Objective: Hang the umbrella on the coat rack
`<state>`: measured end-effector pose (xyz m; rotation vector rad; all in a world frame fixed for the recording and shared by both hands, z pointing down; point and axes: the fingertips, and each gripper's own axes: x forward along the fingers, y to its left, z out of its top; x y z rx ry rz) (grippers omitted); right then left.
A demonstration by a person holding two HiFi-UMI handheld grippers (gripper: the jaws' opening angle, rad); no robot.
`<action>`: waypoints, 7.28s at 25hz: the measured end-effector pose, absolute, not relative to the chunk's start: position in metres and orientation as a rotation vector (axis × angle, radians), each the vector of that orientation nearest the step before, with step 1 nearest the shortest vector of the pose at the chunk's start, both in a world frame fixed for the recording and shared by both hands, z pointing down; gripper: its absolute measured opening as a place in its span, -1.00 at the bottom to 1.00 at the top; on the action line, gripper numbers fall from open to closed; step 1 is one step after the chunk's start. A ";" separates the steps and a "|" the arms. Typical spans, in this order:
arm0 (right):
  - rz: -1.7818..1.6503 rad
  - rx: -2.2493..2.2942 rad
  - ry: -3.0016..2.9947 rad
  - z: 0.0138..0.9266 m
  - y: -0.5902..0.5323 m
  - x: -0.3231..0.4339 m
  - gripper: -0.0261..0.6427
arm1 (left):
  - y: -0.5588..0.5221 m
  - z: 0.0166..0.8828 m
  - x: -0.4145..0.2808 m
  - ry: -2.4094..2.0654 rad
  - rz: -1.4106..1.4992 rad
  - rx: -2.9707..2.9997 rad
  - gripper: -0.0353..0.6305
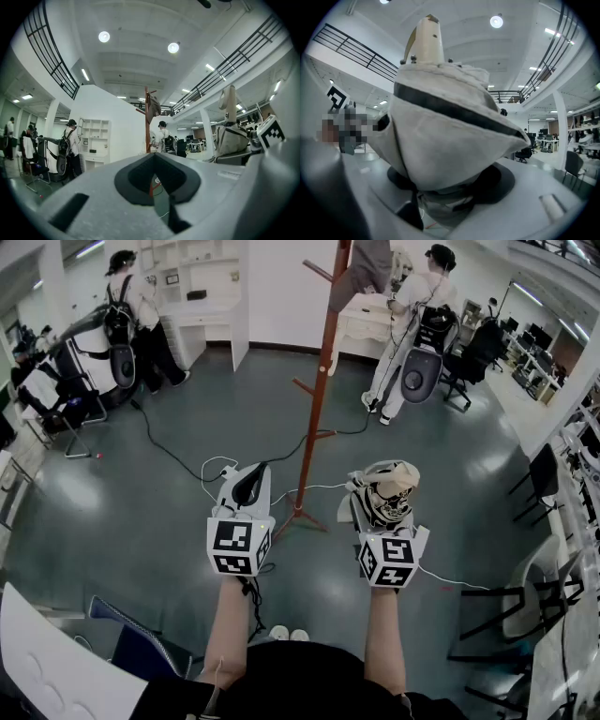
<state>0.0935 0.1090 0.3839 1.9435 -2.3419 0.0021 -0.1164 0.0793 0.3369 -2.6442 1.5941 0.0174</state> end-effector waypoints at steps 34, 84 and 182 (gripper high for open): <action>0.100 1.939 -2.378 0.410 0.106 0.071 0.05 | 0.064 0.363 -0.131 1.547 -0.002 -2.726 -0.87; 0.081 1.524 -2.512 0.440 -0.258 0.109 0.05 | -0.267 0.385 -0.036 1.717 -0.074 -2.659 -0.88; -0.138 1.464 -1.606 0.565 -0.280 0.200 0.05 | -0.302 0.409 -0.002 1.540 -0.052 -2.818 -0.87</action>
